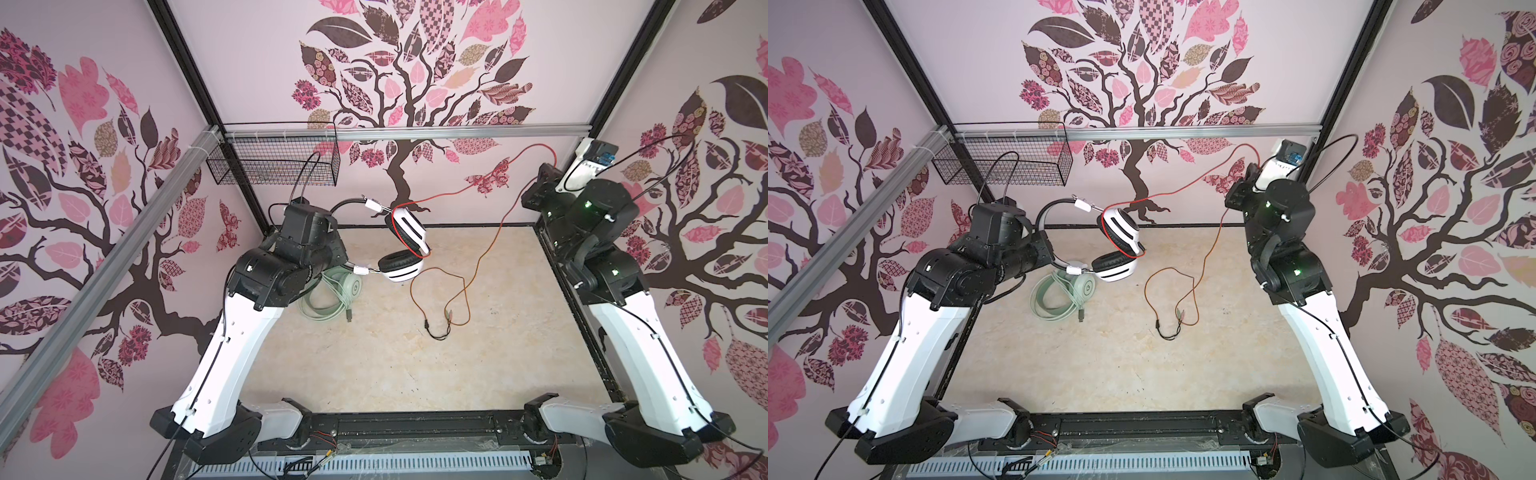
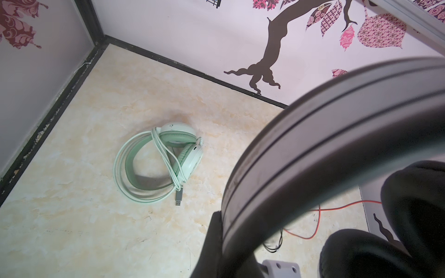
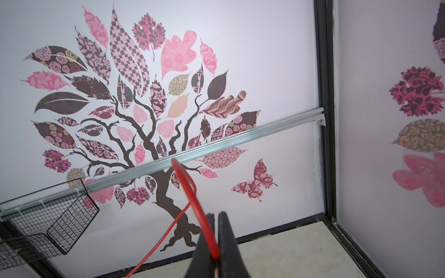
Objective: Wrap the headphones
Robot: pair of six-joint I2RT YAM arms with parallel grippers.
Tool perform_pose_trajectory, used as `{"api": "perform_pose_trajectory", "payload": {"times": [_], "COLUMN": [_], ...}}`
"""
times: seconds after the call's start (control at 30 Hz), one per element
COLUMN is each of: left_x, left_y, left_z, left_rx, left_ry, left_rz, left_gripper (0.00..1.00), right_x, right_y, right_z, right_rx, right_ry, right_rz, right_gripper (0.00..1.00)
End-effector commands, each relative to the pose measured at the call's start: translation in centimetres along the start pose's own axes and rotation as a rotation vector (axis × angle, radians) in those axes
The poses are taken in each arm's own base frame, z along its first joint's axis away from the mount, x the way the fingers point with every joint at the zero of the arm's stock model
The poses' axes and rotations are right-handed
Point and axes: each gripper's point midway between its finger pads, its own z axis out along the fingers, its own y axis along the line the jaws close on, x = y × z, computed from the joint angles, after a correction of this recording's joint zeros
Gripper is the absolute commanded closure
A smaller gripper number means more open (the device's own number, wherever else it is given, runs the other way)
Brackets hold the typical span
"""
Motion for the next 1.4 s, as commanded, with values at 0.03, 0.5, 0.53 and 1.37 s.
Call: {"api": "perform_pose_trajectory", "payload": {"times": [0.03, 0.5, 0.53, 1.37], "left_x": [-2.4, -2.9, -2.8, -2.9], "left_y": [-1.0, -0.5, -0.6, 3.4], "left_z": [-2.1, -0.4, -0.1, 7.3], "left_rx": [0.073, 0.231, 0.237, 0.018], "left_ry": [-0.089, 0.023, 0.031, -0.015], "left_rz": [-0.061, -0.237, -0.247, -0.310], "left_gripper": [1.00, 1.00, 1.00, 1.00], "right_x": [11.6, 41.5, 42.0, 39.1], "right_y": [1.1, -1.6, -1.4, 11.5], "right_z": [2.4, -9.8, -10.4, -26.9], "right_rx": [-0.060, -0.187, -0.203, -0.564], "right_ry": [0.329, 0.884, 0.899, 0.910], "right_rz": [-0.075, -0.114, -0.114, -0.427], "right_gripper": [1.00, 1.00, 1.00, 1.00]}}
